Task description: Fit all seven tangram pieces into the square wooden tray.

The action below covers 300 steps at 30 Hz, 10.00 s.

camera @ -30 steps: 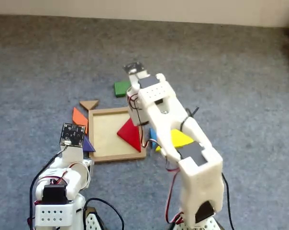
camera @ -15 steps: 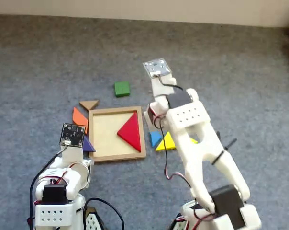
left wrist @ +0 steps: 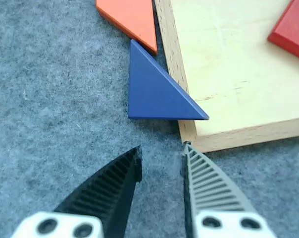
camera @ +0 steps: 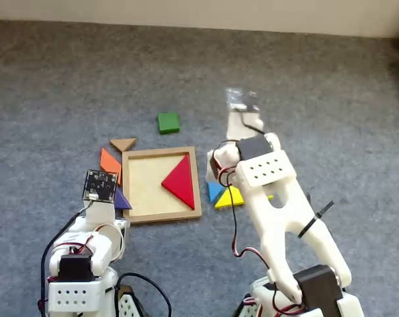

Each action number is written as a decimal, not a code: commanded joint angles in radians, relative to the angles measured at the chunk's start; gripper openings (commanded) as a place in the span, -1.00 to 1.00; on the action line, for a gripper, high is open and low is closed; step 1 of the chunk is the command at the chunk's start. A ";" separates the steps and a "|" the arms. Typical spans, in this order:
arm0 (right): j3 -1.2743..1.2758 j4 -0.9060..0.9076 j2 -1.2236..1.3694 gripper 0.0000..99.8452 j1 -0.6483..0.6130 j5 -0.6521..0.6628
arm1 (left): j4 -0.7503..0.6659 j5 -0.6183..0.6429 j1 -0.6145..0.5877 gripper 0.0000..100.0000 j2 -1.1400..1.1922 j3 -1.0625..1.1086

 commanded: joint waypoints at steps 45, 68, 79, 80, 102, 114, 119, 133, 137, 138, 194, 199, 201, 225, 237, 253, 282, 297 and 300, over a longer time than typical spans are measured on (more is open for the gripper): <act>-0.285 -0.113 0.549 -0.24 0.173 -0.646 | 0.005 -0.005 0.013 -0.72 -0.054 0.021; -0.282 -0.183 0.549 -0.54 0.223 -0.667 | 0.005 -0.005 0.013 -0.72 -0.054 0.021; -0.383 -0.183 0.542 -0.54 0.278 -0.445 | 0.005 -0.005 0.013 -0.72 -0.054 0.021; -0.390 -0.182 0.541 -0.54 0.278 -0.431 | 0.005 -0.005 0.013 -0.72 -0.054 0.021; -0.395 -0.035 0.549 -0.25 0.067 -0.420 | 0.005 -0.005 0.013 -0.72 -0.054 0.021; -0.280 -0.147 0.598 -0.25 0.047 -0.427 | 0.005 -0.005 0.013 -0.72 -0.054 0.021; -0.275 -0.145 0.598 -0.26 0.048 -0.428 | 0.005 -0.005 0.013 -0.72 -0.054 0.021; -0.282 -0.068 0.598 -0.46 0.050 -0.430 | 0.005 -0.005 0.013 -0.72 -0.054 0.021; -0.282 -0.067 0.595 -0.46 0.064 -0.422 | 0.005 -0.005 0.013 -0.72 -0.054 0.021; -0.282 -0.067 0.595 -0.46 0.071 -0.420 | 0.005 -0.005 0.013 -0.72 -0.054 0.021; -0.288 -0.133 0.483 -0.22 0.042 -0.195 | 0.005 -0.005 0.013 -0.72 -0.054 0.021; -0.395 -0.124 0.624 -0.22 0.041 -0.196 | 0.005 -0.005 0.013 -0.72 -0.054 0.021; -0.421 -0.124 0.651 -0.22 0.042 -0.196 | 0.005 -0.005 0.013 -0.72 -0.054 0.021; -0.435 -0.047 0.625 -0.56 0.044 -0.195 | 0.005 -0.005 0.013 -0.72 -0.054 0.021; -0.435 -0.008 0.496 -0.73 0.042 -0.012 | 0.005 -0.005 0.013 -0.72 -0.054 0.021; -0.444 -0.005 0.492 -0.73 -0.113 0.212 | 0.005 -0.005 0.013 -0.72 -0.054 0.021; -0.463 -0.321 0.501 -0.74 -0.297 1.140 | 0.005 -0.005 0.013 -0.72 -0.054 0.021; -0.426 -0.329 0.579 -0.74 -0.351 1.407 | 0.005 -0.005 0.013 -0.72 -0.054 0.021; -0.426 -0.329 0.604 -0.74 -0.351 1.419 | 0.005 -0.005 0.013 -0.72 -0.054 0.021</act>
